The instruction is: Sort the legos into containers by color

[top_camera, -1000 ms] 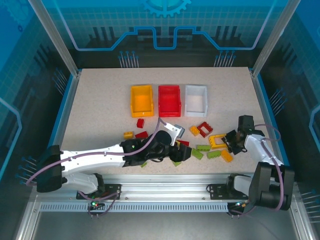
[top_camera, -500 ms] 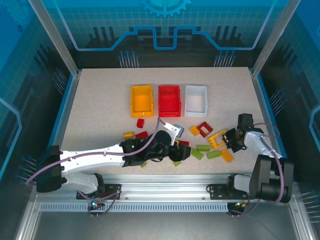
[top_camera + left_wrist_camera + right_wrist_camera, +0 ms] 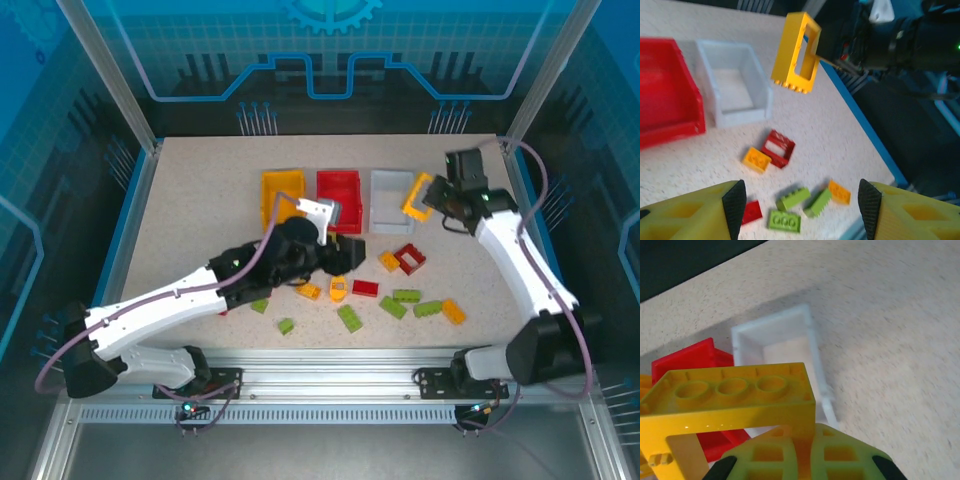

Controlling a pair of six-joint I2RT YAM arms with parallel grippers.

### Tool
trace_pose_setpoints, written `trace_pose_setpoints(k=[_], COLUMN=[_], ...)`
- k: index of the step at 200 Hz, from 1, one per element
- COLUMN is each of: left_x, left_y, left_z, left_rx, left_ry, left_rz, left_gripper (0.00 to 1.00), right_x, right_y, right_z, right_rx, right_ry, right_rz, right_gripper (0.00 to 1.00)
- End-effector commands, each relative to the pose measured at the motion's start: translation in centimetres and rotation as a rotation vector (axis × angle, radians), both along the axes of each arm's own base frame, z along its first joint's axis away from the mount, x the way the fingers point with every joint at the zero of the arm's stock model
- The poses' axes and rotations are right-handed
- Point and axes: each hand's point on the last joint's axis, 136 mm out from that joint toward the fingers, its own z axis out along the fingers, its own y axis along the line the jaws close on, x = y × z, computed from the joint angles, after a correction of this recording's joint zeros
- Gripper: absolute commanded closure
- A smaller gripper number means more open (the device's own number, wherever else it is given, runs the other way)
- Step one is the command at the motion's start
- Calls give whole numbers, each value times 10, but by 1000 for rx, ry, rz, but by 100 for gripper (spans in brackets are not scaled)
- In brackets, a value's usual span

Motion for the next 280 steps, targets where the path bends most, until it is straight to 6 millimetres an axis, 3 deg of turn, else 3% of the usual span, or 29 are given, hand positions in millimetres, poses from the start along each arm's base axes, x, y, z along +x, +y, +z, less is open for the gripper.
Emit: trace_pose_setpoints(k=[1, 45, 94, 117, 149, 154, 159, 191, 194, 221, 247, 280], left_x=[18, 43, 48, 45, 39, 38, 37, 27, 26, 18, 16, 23], left_y=[6, 1, -4, -8, -11, -11, -12, -19, -20, -28, -44, -73], left_z=[-2, -12, -46, -55, -67, -69, -70, -85, -86, -96, -106, -125], left_rx=[39, 99, 141, 150, 167, 171, 174, 204, 207, 223, 240, 291], left_ry=[39, 82, 159, 169, 185, 187, 188, 204, 204, 208, 205, 232], left_rz=[27, 94, 123, 112, 100, 98, 94, 63, 61, 24, -46, -162], left_gripper=[35, 34, 35, 35, 35, 35, 36, 36, 36, 36, 38, 39], right_x=[15, 59, 78, 85, 95, 96, 96, 93, 94, 89, 79, 39], right_y=[4, 18, 30, 36, 44, 45, 45, 44, 44, 43, 43, 22], right_z=[-42, -94, -137, -150, -153, -151, -163, -161, -148, -115, -59, 5], right_rx=[-160, -218, -198, -173, -139, -137, -136, -143, -142, -138, -142, -156], right_ry=[174, 340, 423, 435, 425, 422, 445, 439, 415, 341, 229, 91], right_rz=[115, 195, 222, 228, 235, 238, 238, 228, 226, 222, 217, 146], right_gripper=[99, 100, 99, 98, 97, 96, 94, 67, 66, 60, 59, 55])
